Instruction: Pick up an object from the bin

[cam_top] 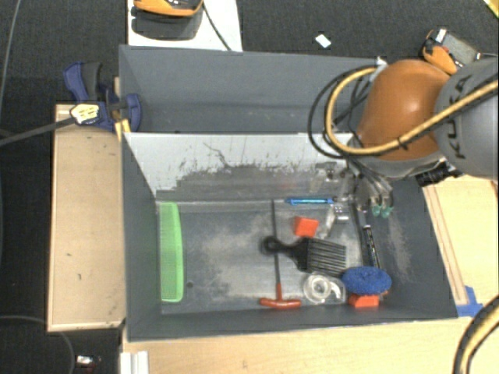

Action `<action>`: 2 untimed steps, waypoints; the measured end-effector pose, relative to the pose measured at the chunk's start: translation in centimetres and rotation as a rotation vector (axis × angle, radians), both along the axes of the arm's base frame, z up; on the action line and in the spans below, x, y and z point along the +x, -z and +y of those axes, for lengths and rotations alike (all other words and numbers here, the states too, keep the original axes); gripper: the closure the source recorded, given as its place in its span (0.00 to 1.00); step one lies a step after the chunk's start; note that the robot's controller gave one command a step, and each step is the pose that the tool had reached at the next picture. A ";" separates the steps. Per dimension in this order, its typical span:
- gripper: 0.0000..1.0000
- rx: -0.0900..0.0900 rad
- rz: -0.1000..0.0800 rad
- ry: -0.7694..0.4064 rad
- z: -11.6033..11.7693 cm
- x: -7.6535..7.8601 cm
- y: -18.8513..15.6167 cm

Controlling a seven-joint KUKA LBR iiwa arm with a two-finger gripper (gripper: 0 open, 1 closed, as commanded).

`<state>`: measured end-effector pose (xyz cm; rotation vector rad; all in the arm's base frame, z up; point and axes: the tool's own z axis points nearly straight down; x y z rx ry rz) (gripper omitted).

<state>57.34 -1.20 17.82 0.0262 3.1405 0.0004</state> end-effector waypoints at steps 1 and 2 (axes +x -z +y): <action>0.00 0.000 -0.003 0.000 0.0 0.1 -0.1; 0.00 0.001 -0.007 0.122 0.6 -0.8 7.8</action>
Offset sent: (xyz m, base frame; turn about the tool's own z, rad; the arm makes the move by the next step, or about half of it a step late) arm -0.0123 0.0085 -0.1082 0.1692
